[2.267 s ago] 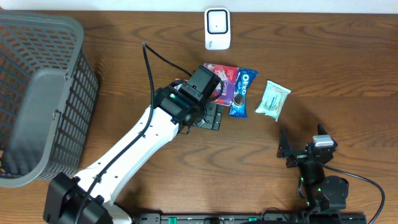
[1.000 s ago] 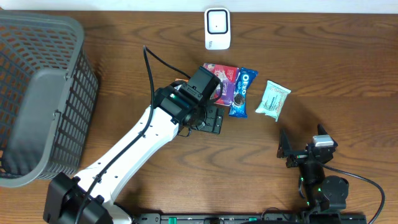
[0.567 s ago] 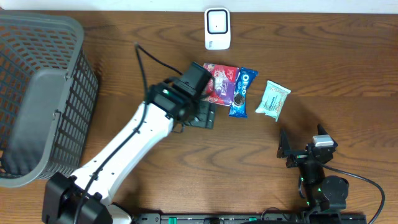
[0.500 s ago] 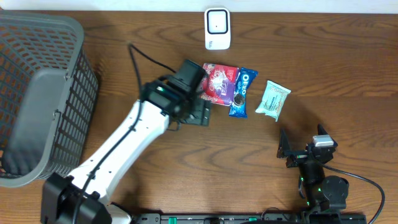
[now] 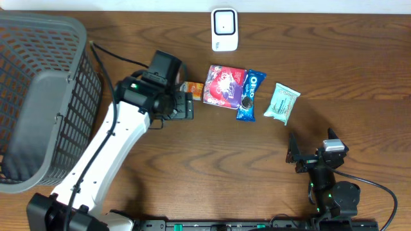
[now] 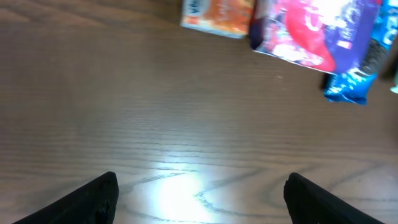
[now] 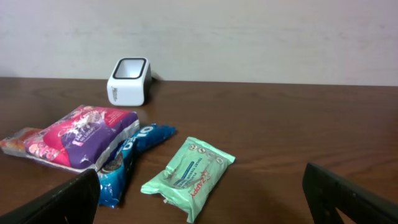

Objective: Scan the item barcode

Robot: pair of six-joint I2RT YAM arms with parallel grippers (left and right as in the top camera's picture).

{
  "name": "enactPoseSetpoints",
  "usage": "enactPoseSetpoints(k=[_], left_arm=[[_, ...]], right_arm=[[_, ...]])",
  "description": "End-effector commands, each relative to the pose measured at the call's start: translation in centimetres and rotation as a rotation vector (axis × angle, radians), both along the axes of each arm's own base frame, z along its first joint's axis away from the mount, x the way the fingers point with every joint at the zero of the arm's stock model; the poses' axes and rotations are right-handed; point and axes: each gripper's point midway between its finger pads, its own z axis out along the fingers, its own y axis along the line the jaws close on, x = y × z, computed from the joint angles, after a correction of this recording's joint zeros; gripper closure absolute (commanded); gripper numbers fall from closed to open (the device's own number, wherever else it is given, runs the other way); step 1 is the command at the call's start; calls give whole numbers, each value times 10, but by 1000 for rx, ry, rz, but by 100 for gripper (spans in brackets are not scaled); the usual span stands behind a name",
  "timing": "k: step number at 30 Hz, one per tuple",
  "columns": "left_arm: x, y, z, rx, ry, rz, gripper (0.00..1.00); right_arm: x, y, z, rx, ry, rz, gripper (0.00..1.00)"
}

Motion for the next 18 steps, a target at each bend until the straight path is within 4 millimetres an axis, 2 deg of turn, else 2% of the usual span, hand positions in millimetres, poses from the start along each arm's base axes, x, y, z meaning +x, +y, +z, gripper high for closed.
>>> enactPoseSetpoints(k=[1,18], left_arm=[[5,10,11,3,-21,42,15],[2,12,9,15,-10,33,15]], right_arm=[[0,2,0,14,1,5,1],[0,2,0,14,1,5,1]])
